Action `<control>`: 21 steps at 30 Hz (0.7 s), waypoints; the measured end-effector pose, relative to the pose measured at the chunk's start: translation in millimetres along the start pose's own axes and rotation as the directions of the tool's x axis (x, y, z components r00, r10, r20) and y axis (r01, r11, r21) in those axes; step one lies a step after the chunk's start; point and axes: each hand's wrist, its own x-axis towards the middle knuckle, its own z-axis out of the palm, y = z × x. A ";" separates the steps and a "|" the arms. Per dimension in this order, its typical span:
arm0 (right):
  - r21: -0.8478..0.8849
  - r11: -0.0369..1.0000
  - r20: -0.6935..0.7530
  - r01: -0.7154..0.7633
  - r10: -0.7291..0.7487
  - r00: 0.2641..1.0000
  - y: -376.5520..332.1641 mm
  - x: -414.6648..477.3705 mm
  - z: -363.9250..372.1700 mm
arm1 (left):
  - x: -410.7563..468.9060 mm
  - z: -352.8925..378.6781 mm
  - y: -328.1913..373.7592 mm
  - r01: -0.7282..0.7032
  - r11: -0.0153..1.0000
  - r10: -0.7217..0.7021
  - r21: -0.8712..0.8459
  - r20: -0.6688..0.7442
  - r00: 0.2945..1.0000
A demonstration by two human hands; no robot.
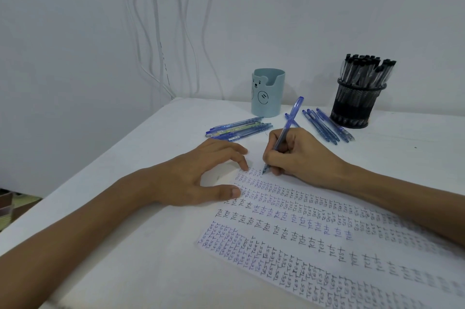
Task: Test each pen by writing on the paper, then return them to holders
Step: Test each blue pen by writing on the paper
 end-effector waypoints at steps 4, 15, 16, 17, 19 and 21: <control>0.012 1.000 0.006 -0.008 0.008 1.000 -0.4 0.3 0.1 | 0.2 0.6 -0.8 0.011 1.000 -0.011 -0.011 0.001 1.000; -0.026 0.999 0.001 0.021 -0.021 1.000 -0.2 -0.2 0.8 | 3.3 -3.2 -0.5 -0.116 0.993 0.116 0.018 0.011 0.993; -0.031 0.999 0.004 0.023 -0.023 1.000 -0.1 -0.3 0.8 | 2.7 -3.4 -0.1 -0.122 0.992 0.122 0.014 0.009 0.993; -0.036 0.999 0.003 0.025 -0.025 1.000 0.1 -0.2 0.5 | 2.1 -3.4 0.4 -0.126 0.992 0.125 0.010 0.012 0.992; -0.036 0.999 -0.007 0.024 -0.025 1.000 0.2 -0.2 0.3 | 0.5 -4.3 2.1 -0.124 0.992 0.124 -0.002 0.035 0.992; -0.031 0.999 -0.002 0.019 -0.019 1.000 -0.3 -0.2 0.6 | -0.7 -6.0 4.8 -0.117 0.993 0.117 -0.012 0.050 0.992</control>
